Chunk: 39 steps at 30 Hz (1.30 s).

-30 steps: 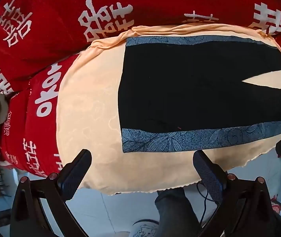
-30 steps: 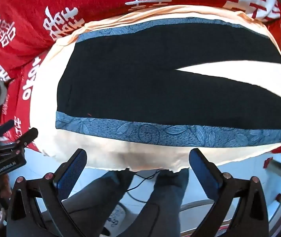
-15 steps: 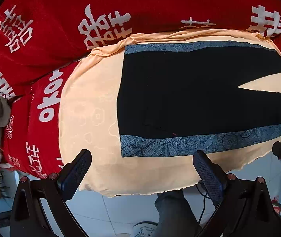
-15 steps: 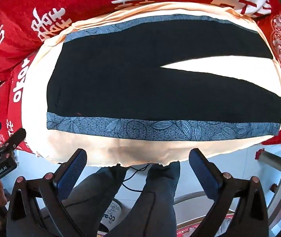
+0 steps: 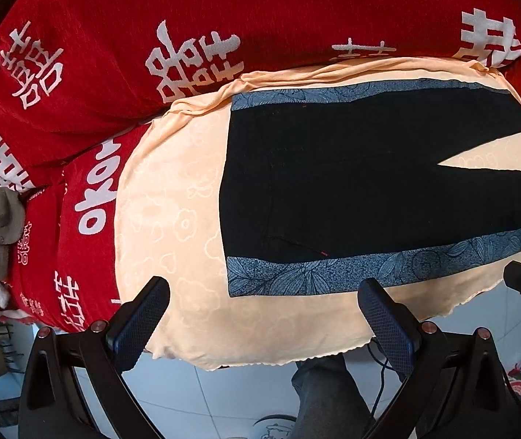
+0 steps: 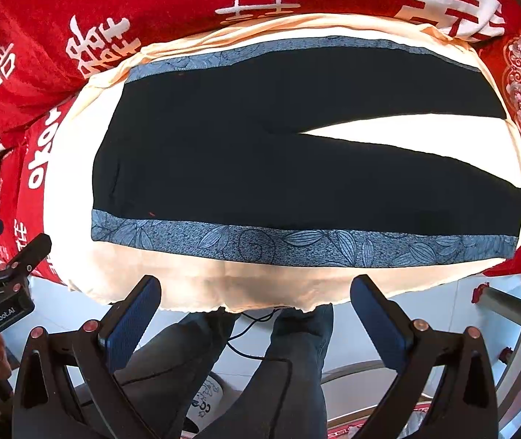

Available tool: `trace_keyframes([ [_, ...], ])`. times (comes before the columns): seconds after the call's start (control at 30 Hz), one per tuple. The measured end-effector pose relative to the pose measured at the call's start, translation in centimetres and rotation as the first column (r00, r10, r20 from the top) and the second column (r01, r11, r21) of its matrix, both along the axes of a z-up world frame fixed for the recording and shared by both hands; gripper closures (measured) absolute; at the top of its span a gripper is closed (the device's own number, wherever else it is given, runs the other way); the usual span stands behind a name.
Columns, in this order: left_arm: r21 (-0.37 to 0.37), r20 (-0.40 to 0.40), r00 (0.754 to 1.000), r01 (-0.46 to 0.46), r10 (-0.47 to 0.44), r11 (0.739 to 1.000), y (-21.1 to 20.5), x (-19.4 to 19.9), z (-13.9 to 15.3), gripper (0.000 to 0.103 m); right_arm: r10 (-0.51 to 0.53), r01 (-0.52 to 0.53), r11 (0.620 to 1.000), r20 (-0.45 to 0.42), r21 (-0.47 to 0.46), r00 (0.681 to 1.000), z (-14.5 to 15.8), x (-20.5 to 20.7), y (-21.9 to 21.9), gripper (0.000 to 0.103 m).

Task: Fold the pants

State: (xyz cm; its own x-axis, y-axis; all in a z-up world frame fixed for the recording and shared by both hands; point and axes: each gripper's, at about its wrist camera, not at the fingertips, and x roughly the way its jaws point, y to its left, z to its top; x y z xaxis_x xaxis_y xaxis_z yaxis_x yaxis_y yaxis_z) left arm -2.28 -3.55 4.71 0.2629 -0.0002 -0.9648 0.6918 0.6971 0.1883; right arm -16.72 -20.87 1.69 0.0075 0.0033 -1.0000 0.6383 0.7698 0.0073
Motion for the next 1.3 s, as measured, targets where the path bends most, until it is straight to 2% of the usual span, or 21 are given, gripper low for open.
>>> trace_keyframes([
  [0.93,0.013,0.003,1.000,0.011,-0.011,1.000,-0.3,-0.2,0.0,0.000,-0.011,0.011,1.000,-0.002,0.006,1.000,0.0,-0.2,-0.3,0.000],
  [1.3,0.027,0.040,0.999,0.018,-0.019,0.999,-2.9,-1.0,0.9,0.000,-0.002,0.001,1.000,0.038,0.029,0.999,0.9,-0.3,-2.2,0.000],
])
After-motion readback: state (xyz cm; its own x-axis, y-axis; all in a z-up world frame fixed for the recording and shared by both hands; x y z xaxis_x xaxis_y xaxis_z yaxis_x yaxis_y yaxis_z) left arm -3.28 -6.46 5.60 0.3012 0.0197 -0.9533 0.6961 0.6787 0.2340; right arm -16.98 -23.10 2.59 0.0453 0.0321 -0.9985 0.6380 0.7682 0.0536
